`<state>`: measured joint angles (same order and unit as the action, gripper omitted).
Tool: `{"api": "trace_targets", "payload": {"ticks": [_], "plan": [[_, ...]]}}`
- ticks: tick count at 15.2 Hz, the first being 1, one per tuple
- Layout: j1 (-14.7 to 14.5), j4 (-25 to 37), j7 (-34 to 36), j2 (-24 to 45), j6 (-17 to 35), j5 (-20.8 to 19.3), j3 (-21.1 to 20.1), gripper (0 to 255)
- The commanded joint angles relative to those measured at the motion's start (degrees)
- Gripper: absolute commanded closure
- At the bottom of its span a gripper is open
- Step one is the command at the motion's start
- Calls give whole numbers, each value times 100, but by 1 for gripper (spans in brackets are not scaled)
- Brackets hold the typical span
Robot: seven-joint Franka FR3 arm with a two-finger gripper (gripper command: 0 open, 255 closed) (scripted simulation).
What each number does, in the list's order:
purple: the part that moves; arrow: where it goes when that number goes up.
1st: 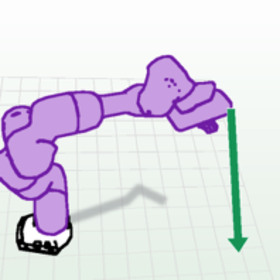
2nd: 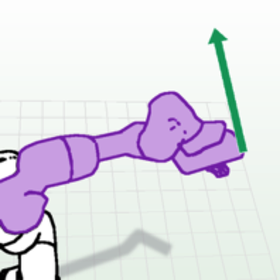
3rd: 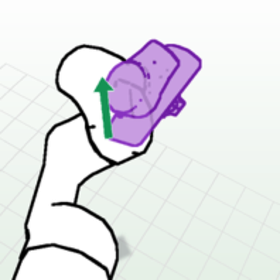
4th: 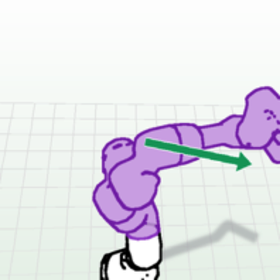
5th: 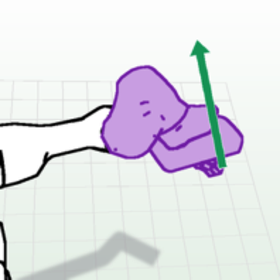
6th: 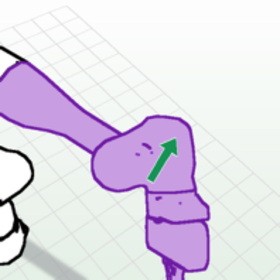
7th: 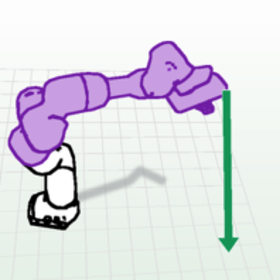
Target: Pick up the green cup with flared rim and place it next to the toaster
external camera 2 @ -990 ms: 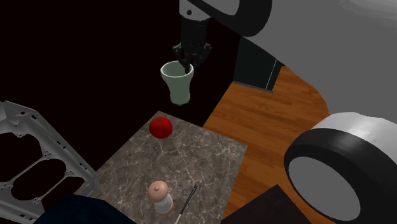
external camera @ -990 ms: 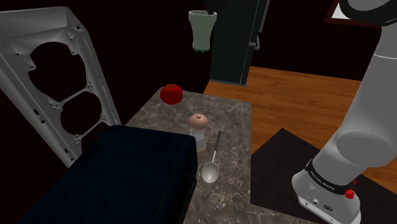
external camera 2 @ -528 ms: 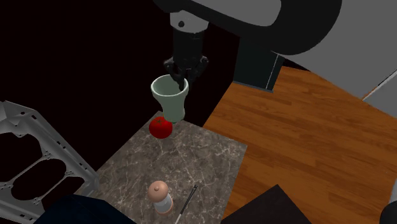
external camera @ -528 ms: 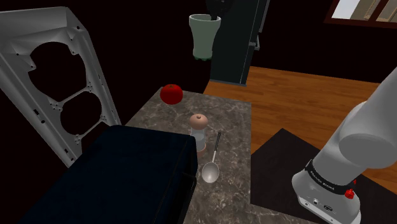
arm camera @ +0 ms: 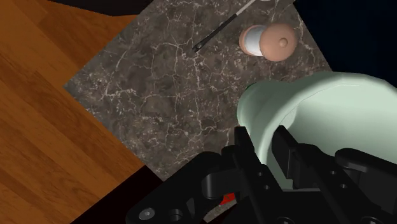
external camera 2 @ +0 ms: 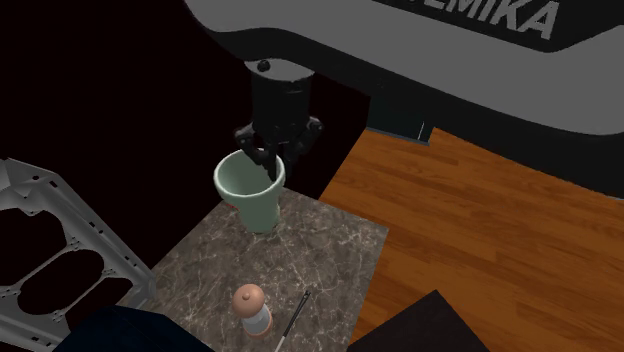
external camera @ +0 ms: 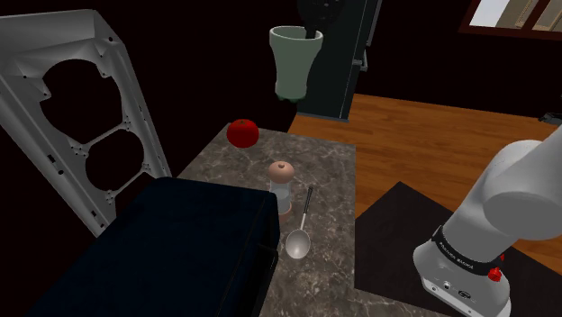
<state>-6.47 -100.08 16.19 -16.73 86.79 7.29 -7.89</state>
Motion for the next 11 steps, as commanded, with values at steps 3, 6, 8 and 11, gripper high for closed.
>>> {"api": "trace_targets", "payload": {"ticks": [3, 6, 8, 11], "plan": [[-163, -507, 407, -569, -7, 146, -256, 255], [-286, -796, 715, -938, -39, 279, -462, 255], [-371, -954, 929, -1162, -70, 376, -606, 255], [-498, -1140, 1261, -1464, -124, 537, -838, 255]]}}
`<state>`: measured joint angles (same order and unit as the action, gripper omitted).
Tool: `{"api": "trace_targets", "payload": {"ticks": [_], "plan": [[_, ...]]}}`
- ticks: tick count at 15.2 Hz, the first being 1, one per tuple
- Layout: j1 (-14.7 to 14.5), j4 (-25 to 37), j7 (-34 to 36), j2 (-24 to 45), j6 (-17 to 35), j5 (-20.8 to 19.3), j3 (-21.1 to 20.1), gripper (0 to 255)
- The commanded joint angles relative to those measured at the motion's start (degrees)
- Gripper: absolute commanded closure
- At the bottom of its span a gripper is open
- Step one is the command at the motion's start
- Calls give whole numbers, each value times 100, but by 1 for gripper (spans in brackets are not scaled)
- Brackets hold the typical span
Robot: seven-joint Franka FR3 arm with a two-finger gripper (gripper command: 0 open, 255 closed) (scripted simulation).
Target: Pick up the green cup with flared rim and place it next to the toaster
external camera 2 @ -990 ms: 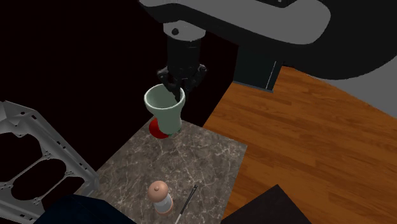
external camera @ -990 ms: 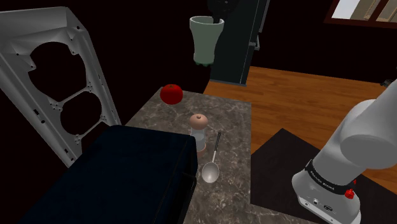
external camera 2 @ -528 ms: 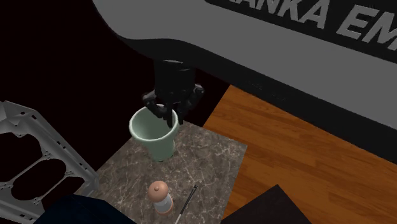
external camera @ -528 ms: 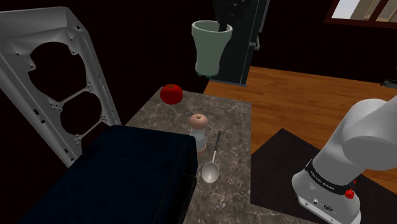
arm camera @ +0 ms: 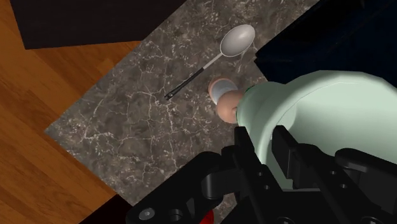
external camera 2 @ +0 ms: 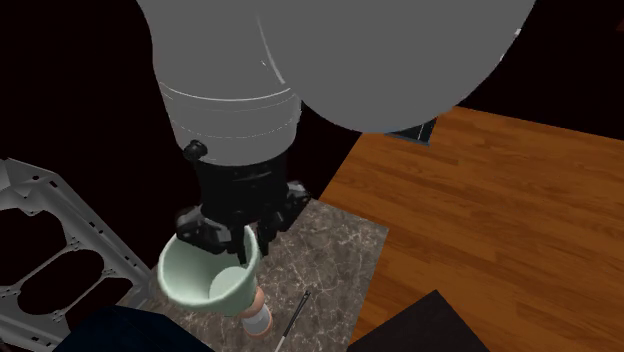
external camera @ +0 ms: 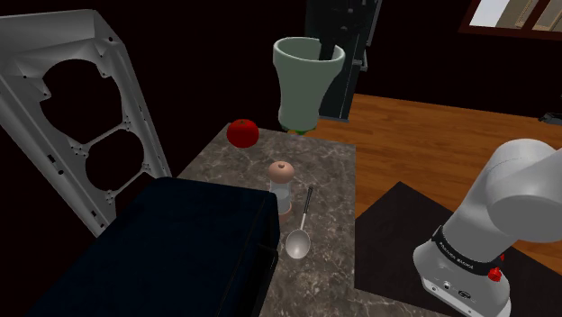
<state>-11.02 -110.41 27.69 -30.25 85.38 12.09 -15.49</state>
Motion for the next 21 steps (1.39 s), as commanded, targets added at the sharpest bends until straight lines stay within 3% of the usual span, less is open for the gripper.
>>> {"api": "trace_targets", "payload": {"ticks": [1, 13, 21], "plan": [[-85, -156, 225, -202, -4, 114, -159, 255], [-546, -242, 1749, -899, -234, 865, -1291, 255], [-631, -1039, 1641, -1170, 296, 996, -1372, 255]]}}
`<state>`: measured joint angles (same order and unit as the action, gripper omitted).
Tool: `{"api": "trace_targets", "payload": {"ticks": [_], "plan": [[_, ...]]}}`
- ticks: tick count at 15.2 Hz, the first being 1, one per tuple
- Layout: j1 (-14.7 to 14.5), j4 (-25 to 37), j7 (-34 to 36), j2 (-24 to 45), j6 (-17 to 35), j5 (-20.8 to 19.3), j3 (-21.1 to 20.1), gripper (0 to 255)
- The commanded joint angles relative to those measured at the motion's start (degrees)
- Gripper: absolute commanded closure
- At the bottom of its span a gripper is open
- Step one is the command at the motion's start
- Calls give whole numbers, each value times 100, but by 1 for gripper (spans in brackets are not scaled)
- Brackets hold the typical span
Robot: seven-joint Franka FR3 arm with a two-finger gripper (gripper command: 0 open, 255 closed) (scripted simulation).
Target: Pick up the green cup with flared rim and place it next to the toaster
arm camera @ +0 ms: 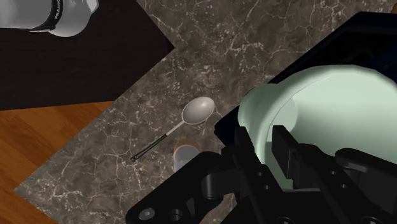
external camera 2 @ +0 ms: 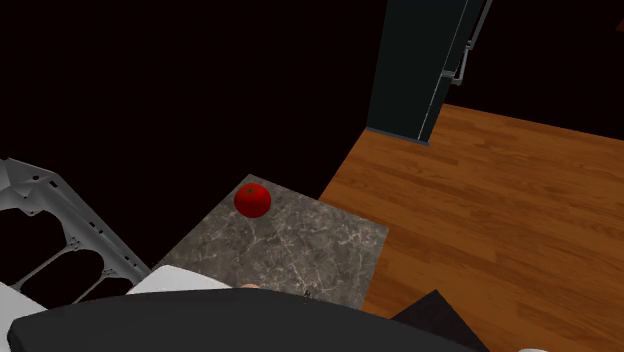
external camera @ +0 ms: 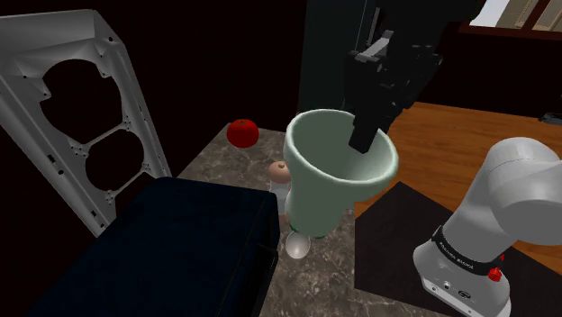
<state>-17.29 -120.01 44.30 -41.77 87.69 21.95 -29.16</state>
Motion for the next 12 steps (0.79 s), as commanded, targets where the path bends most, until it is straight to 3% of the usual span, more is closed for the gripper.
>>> {"api": "trace_targets", "payload": {"ticks": [1, 12], "plan": [[-14, -174, -32, -46, 131, 27, -18, 255], [-124, -1143, -153, -286, 867, 235, -204, 255]]}}
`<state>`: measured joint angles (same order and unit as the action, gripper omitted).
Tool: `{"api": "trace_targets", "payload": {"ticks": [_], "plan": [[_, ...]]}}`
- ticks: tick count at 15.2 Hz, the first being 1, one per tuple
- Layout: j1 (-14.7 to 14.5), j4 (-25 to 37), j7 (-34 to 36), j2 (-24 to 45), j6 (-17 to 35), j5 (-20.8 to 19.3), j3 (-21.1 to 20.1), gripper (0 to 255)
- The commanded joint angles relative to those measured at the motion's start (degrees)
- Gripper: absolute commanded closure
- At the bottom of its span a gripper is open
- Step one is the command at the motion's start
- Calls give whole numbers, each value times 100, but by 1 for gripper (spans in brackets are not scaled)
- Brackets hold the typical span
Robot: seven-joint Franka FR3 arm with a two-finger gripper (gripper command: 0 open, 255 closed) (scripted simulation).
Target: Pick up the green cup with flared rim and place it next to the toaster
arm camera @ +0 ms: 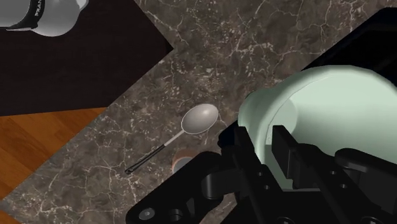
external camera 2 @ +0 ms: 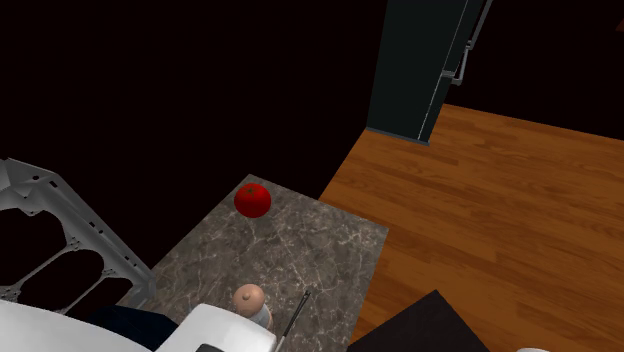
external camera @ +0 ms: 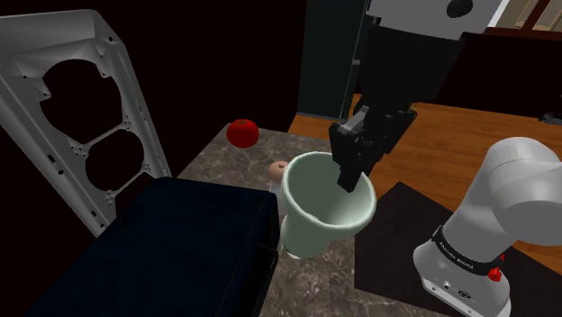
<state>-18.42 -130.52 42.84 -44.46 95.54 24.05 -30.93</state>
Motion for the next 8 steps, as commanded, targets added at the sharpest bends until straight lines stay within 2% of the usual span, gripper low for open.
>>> {"api": "trace_targets", "payload": {"ticks": [1, 8], "plan": [[-21, -174, -17, -32, 150, 46, -47, 255], [-87, -723, -82, -98, 638, 201, -209, 255]]}}
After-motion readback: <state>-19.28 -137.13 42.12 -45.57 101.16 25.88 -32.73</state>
